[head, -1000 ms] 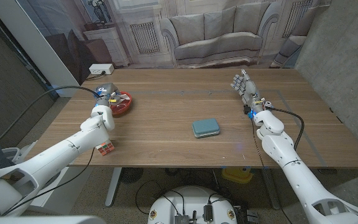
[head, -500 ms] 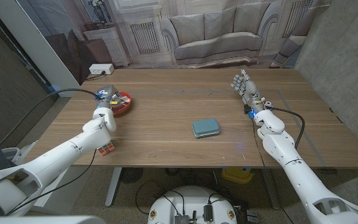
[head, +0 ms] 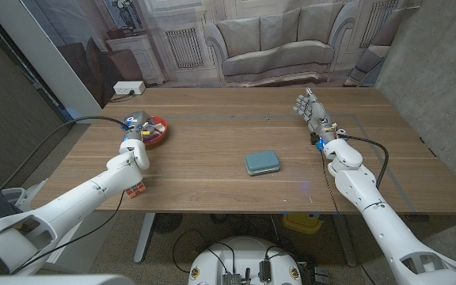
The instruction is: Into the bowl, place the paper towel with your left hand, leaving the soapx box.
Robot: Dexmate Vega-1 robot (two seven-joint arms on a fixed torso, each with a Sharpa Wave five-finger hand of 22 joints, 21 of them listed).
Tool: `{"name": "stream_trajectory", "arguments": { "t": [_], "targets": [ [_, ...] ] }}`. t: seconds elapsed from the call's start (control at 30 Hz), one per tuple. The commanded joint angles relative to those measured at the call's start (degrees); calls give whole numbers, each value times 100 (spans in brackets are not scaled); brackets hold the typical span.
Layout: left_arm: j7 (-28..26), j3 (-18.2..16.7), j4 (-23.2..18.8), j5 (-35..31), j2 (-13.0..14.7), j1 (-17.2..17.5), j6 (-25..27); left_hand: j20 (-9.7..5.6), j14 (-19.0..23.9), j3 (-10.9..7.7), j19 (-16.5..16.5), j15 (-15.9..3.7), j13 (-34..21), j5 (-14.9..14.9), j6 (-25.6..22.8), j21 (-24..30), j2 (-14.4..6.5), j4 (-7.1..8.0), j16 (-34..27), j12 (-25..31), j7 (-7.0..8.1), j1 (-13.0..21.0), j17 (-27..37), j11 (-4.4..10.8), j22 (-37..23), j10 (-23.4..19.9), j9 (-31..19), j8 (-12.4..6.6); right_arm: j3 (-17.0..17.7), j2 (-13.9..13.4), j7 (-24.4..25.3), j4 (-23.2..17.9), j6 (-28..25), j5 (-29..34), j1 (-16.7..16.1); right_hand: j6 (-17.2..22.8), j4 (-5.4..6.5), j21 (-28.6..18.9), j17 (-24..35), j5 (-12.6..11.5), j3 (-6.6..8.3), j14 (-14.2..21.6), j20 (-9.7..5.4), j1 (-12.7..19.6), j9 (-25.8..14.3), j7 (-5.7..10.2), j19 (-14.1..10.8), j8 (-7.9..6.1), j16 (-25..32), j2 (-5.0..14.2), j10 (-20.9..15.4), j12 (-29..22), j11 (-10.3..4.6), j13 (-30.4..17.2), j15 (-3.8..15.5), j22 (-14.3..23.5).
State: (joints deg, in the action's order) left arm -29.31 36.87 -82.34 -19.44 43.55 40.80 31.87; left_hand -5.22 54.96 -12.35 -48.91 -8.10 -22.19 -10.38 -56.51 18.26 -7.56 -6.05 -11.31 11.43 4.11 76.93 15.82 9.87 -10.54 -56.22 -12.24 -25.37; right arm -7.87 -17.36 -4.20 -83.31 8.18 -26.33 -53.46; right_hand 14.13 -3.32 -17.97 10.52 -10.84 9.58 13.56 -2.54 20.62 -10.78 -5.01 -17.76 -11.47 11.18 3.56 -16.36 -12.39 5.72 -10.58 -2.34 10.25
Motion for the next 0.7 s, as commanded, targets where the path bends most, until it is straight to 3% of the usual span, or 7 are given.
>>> {"name": "stream_trajectory", "arguments": {
  "t": [0.03,0.17,0.7],
  "targets": [
    [-4,-35,-9,122,38,40,-41,75,-269,-33,338,-385,-58,10,83,-134,-1,23,38,-20,10,-56,16,-6,-23,173,0,16,-35,14,17,-42,-16,22,1,38,-38,5,30,20,16,36,4,0,-22,-10,-45,16,-14,30,-38,11,-11,-17,-1,30],
    [78,-54,-84,169,95,64,-24,253,-609,-69,750,-325,-101,5,336,-275,-24,34,52,-47,50,-81,18,-58,-46,439,1,79,-41,20,43,-74,-34,31,-10,41,-41,13,29,20,14,35,5,2,-22,-13,-46,15,-15,30,-37,12,-8,-17,5,30],
    [169,-85,-378,150,250,183,225,482,-1697,-76,1559,-201,-133,17,867,-543,55,42,83,-117,138,-209,-5,-8,-51,1489,-6,205,-71,41,24,-128,19,43,-49,50,-47,33,29,19,16,40,8,7,-22,-8,-53,12,-15,40,-43,11,-6,-17,-7,31]
  ]
}}
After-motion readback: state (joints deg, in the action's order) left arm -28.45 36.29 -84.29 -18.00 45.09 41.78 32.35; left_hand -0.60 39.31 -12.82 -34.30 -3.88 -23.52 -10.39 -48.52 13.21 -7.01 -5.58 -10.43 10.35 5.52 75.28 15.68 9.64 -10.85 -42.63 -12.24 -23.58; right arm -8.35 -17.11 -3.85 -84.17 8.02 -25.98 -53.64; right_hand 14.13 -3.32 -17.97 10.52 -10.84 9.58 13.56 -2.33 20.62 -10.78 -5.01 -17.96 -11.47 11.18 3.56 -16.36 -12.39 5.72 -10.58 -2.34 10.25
